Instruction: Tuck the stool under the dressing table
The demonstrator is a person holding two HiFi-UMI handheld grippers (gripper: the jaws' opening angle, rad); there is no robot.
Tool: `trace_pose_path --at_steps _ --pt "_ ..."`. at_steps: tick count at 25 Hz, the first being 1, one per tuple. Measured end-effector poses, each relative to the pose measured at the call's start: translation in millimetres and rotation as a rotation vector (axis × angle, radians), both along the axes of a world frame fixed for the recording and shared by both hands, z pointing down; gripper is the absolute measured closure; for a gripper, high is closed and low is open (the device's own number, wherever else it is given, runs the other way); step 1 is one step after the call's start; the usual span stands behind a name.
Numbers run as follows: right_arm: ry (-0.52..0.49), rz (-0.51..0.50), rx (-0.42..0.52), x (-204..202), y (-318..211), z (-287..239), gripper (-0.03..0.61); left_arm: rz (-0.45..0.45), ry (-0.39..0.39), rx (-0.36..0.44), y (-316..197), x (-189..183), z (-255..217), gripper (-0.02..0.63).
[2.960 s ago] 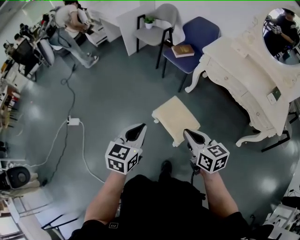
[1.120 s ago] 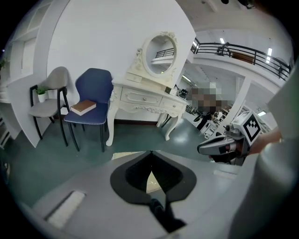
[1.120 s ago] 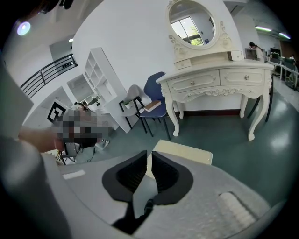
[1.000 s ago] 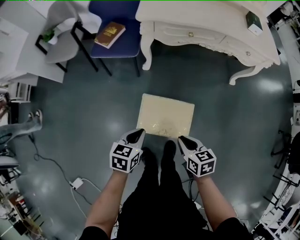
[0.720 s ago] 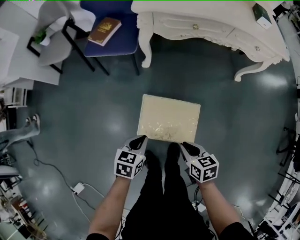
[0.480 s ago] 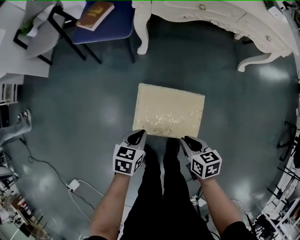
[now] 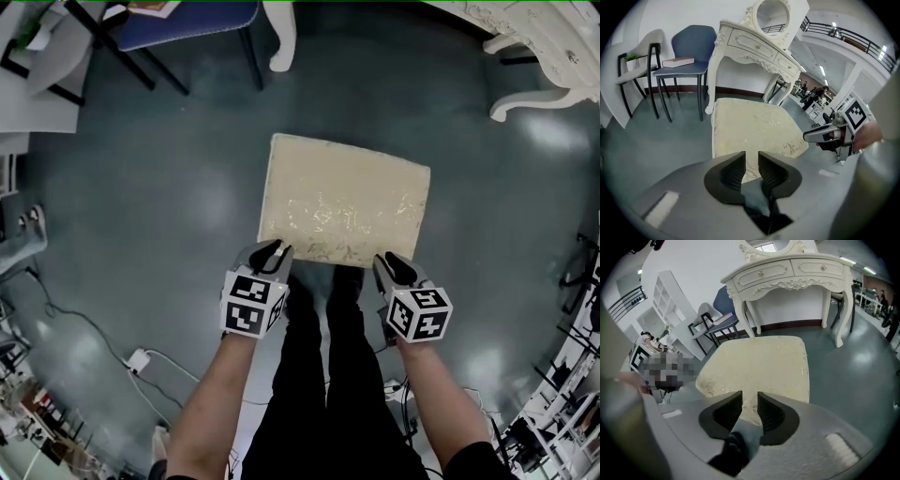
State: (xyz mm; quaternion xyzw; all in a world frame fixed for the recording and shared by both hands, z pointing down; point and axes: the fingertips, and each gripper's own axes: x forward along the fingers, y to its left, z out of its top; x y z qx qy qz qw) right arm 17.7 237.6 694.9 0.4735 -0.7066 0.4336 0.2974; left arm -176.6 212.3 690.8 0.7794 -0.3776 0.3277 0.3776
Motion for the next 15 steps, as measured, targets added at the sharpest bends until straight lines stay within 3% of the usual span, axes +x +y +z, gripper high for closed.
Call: trace_pose_path --at_steps 4,7,15 --pt "0.071 0.021 -0.02 10.9 9.4 17.0 0.484 0.0 -0.046 -0.018 0.8 1.8 17.8 0.459" --pt "0.076 0.046 -0.037 10.7 7.3 25.7 0.506 0.004 -0.081 -0.011 -1.7 1.6 23.5 0.471" --pt "0.1 0.061 -0.013 10.7 -3.8 37.4 0.507 0.001 -0.064 -0.041 -10.3 4.8 33.5 0.472"
